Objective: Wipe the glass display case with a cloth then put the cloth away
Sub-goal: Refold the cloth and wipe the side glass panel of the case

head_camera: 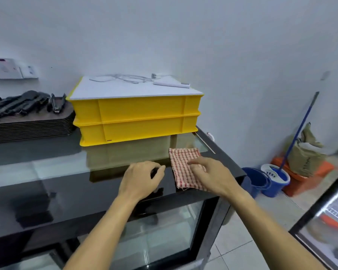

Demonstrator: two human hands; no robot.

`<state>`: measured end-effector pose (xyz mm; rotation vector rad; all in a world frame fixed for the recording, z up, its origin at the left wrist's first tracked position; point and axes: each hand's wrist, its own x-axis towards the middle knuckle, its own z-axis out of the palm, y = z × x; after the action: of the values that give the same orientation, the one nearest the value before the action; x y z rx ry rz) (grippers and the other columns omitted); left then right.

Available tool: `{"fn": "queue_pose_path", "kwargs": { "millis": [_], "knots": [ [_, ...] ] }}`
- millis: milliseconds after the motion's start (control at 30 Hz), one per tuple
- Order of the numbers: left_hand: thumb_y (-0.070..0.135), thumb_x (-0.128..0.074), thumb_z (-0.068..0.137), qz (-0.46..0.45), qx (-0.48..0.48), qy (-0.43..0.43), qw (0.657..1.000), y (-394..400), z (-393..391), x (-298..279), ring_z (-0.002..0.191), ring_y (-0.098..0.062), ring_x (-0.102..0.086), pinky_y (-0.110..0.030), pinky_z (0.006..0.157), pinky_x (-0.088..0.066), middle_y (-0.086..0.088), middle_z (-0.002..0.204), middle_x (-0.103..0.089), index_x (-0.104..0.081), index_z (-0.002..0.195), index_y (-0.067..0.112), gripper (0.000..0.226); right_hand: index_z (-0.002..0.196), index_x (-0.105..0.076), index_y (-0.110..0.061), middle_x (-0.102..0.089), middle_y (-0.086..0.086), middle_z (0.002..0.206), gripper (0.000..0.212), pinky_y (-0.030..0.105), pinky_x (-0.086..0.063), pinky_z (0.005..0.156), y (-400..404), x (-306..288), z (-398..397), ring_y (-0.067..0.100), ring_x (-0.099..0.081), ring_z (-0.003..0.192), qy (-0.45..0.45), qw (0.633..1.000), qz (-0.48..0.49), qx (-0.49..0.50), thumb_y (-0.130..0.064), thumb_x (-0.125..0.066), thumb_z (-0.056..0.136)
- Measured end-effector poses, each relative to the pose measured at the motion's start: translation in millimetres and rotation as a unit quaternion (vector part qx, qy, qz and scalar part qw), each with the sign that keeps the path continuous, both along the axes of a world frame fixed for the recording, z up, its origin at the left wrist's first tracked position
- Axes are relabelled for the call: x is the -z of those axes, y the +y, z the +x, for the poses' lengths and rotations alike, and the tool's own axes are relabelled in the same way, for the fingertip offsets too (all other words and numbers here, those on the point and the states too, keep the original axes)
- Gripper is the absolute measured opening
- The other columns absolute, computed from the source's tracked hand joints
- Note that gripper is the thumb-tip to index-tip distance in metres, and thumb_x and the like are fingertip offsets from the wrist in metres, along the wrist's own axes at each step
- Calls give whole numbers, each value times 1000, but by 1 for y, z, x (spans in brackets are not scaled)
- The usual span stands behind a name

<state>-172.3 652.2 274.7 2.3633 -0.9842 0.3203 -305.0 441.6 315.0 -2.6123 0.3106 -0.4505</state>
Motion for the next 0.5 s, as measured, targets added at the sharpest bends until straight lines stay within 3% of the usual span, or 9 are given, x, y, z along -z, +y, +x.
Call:
{"fn": "queue_pose_path", "kwargs": {
  "millis": [67,133,200,267,333,400,500],
  "knots": [
    [62,-48,98,-8,44,-26,999,-3,-7,-2,103,-3,-69,-33,87,-54,21,110,-76,-80,107,34,44,141,-62,-32,-56,-20,142,49,21,-37,104,-13,11,-33,4,-45,137,65,995,-47,-54,-56,-59,98],
    [71,-52,93,2,113,-32,993,-13,-17,-8,112,3,-65,-32,94,-54,24,121,-72,-76,119,38,48,158,-39,-36,-25,-26,161,75,14,-5,121,-28,34,-52,-1,-11,153,99,989,-68,-91,-62,-64,93],
    [80,-53,87,67,166,-35,983,-27,-30,-10,127,2,-56,-29,105,-46,23,138,-64,-62,140,40,67,163,-22,-45,-1,-34,163,79,15,15,119,-42,59,-55,-6,10,152,102,985,-101,-94,-56,-62,96],
    [81,-52,84,145,186,-68,969,-36,-37,3,131,-3,-50,-27,105,-44,23,145,-54,-46,150,43,76,158,-30,-49,-11,-40,160,66,21,3,128,-54,74,-48,-14,-2,150,61,986,-108,-110,-43,-60,99],
    [71,-59,84,172,177,-92,965,-44,-34,16,120,-2,-50,-20,93,-47,25,136,-51,-46,142,46,64,142,-54,-46,-41,-42,141,48,25,-26,123,-74,75,-38,-22,-29,134,0,989,-77,-127,-33,-62,96],
    [63,-69,85,146,155,-3,977,-47,-27,11,114,5,-43,-16,92,-45,31,126,-46,-50,131,47,52,127,-67,-43,-58,-39,115,33,22,-43,102,-92,60,-26,-16,-48,113,-11,990,-34,-138,-33,-63,95],
    [63,-78,81,121,148,110,975,-49,-19,-1,111,7,-47,-14,91,-42,34,114,-52,-59,116,47,43,121,-69,-41,-70,-22,105,26,30,-51,87,-105,32,-4,2,-61,100,29,980,39,-192,-49,-57,99]
  ]
}}
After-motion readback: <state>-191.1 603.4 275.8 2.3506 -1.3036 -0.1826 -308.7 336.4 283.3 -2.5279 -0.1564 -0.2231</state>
